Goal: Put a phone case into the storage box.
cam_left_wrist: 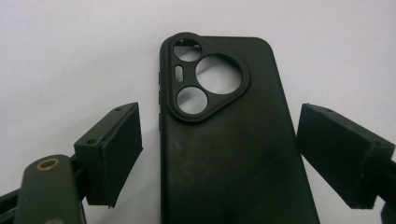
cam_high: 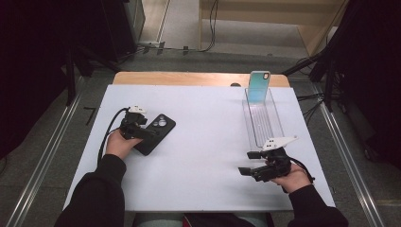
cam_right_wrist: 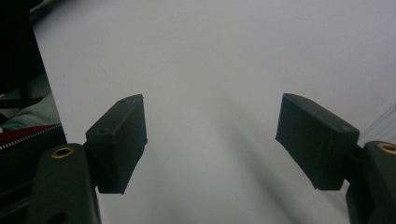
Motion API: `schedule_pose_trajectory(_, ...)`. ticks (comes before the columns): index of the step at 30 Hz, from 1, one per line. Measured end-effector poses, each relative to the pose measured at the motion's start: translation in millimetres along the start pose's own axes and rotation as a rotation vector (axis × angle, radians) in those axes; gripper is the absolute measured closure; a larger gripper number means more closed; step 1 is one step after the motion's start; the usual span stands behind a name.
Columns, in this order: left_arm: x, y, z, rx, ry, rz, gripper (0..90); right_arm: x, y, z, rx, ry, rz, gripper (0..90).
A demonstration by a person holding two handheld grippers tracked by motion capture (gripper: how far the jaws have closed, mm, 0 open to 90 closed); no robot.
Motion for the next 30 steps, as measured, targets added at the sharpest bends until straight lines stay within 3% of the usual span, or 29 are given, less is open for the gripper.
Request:
schedule_pose_trajectory(7,-7.3,-0.6,-5.2,-0.013,-0.012,0.021,12.5,0.0,0.7,0.0,-0.002,-0.001,-0.007,22.7)
schedule_pose_trajectory(12,-10.7,1.1,-6.7,0.027,-0.002,-0.001,11.5,-0.2,0.6,-0.3,-0.004,-0.004,-0.006,22.7)
schedule_pose_trajectory(18,-10.5,3.4,-8.4,0.019,0.001,-0.005,11.9,0.0,0.7,-0.3,-0.001,-0.004,-0.008,22.7)
schedule_pose_trajectory(21,-11.5,5.6,-10.2,-0.006,0.001,0.003,10.7,-0.1,0.7,-0.3,-0.004,-0.004,-0.01,22.7)
schedule_pose_trajectory(22,-12.9,7.7,-11.8,-0.044,-0.002,0.025,10.4,-0.1,0.7,-0.3,-0.004,-0.004,-0.01,22.7)
schedule_pose_trajectory(25,-13.8,8.9,-12.8,-0.066,-0.007,0.04,10.1,0.0,0.6,-0.1,-0.004,-0.004,-0.01,22.7)
schedule_pose_trajectory(30,-14.0,9.1,-13.1,-0.052,0.006,0.046,10.0,-0.3,0.5,-0.4,-0.004,-0.007,-0.009,22.7)
Point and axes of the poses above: each handheld gripper's, and its own axes: x roughly backward along the jaws, z roughly out of its top, y roughly to its right, the point moved 7 cm from there along -x, roughly forward along the jaws, and after that the axes turned 7 degrees about x, right-handed, at the moved point
